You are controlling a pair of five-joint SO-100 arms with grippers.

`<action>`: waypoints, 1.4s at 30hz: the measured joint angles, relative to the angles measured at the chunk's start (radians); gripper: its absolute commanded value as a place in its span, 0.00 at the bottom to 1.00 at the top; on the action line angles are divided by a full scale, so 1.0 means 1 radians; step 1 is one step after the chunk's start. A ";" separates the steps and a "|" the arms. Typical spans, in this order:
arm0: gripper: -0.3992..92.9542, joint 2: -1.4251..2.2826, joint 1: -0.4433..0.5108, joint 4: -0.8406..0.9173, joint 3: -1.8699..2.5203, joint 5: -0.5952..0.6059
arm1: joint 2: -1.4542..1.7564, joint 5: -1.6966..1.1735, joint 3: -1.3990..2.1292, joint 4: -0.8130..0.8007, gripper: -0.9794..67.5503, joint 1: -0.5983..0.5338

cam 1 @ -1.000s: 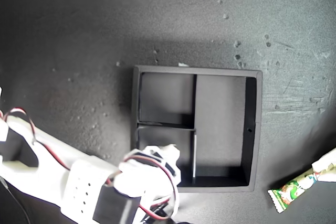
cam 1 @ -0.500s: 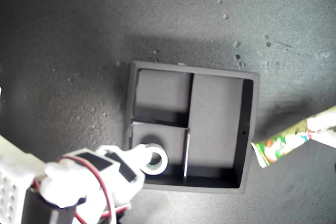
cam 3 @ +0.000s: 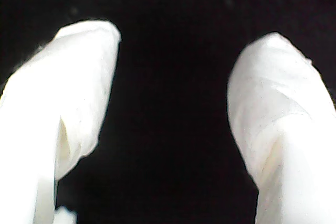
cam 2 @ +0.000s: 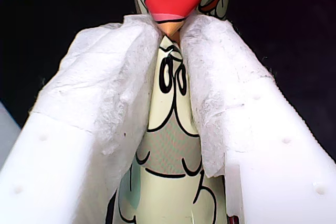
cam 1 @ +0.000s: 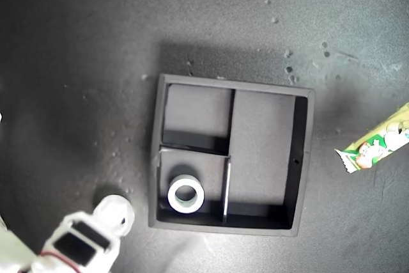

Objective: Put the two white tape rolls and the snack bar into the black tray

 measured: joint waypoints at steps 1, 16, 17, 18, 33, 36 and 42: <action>0.19 -0.026 0.015 0.000 -0.017 -0.015 | -0.035 -0.026 -0.025 -0.002 0.00 0.000; 0.19 -0.276 0.179 0.000 -0.118 -0.229 | -0.764 -0.198 -0.657 0.103 0.01 -0.095; 0.19 -0.296 0.178 0.000 -0.124 -0.229 | -0.795 -0.199 -0.698 0.110 0.01 -0.100; 0.19 -0.321 0.176 0.000 -0.143 -0.229 | -0.811 -0.201 -0.721 0.115 0.01 -0.104; 0.19 -0.592 0.112 0.000 -0.279 -0.218 | -0.825 -0.216 -0.690 0.063 0.01 -0.163; 0.16 -0.620 0.100 0.000 -0.281 -0.215 | -0.825 -0.221 -0.658 0.034 0.01 -0.170; 0.01 -0.683 0.095 0.000 -0.331 -0.219 | -0.825 -0.221 -0.609 -0.064 0.01 -0.189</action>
